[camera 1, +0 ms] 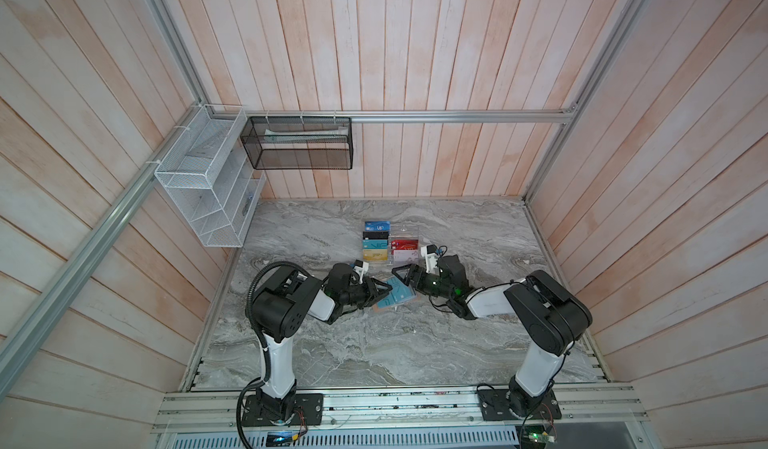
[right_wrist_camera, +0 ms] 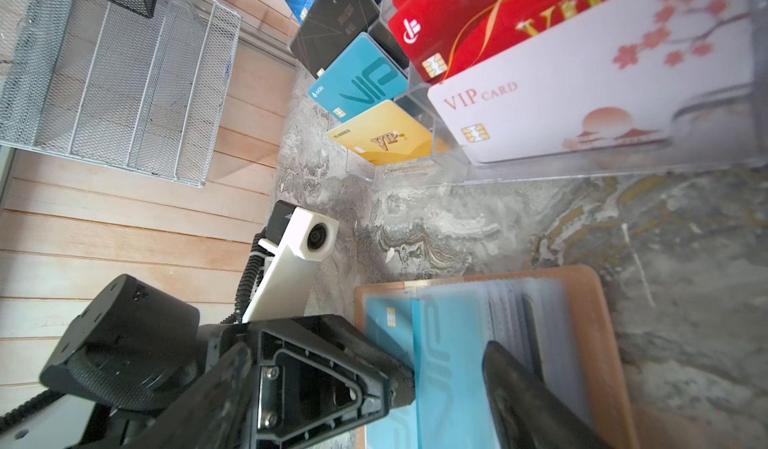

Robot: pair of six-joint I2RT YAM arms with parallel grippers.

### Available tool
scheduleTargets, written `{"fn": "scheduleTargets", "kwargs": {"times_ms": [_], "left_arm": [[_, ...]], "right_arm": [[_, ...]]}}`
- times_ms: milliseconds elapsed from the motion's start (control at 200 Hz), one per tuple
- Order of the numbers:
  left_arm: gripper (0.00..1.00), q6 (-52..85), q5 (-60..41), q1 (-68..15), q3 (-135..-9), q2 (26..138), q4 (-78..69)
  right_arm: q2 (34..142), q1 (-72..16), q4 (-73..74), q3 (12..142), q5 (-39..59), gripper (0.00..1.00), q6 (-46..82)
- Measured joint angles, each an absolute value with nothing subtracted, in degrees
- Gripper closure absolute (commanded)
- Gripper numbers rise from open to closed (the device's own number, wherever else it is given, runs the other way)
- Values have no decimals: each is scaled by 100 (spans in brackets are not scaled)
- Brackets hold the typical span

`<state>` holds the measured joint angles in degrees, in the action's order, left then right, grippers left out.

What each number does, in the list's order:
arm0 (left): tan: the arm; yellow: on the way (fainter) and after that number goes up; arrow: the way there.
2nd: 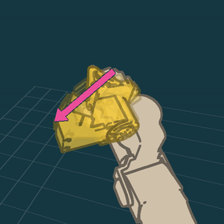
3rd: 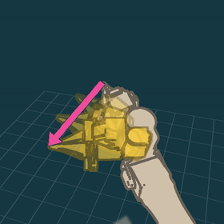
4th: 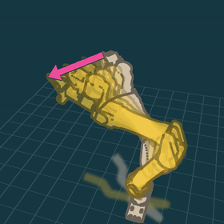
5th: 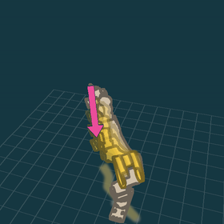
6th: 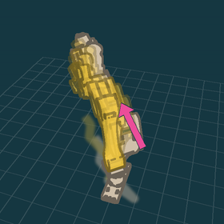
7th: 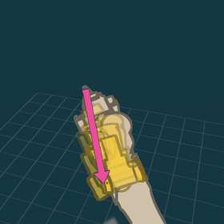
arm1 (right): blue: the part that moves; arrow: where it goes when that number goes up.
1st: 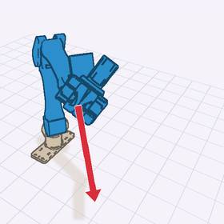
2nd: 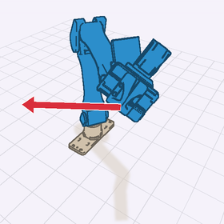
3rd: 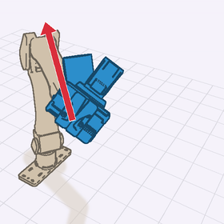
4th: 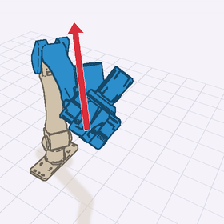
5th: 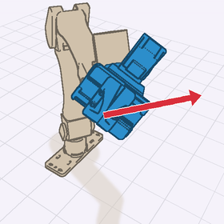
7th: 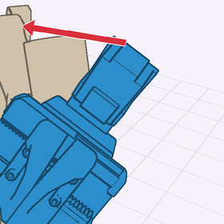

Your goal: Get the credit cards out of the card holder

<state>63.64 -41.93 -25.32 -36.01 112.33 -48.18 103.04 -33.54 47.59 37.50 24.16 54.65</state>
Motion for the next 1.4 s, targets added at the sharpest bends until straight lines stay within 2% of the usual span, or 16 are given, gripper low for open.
{"fn": "scheduleTargets", "kwargs": {"times_ms": [690, 1400], "left_arm": [[75, 6512, -4150, -2650, -3649, 11480, -5216], [89, 6667, -4010, -2687, -3618, 11614, -5636]], "right_arm": [[10512, -3317, 5393, 3553, 2447, 12, 5623], [10663, -3273, 5616, 3548, 2451, 12, 5706]]}}
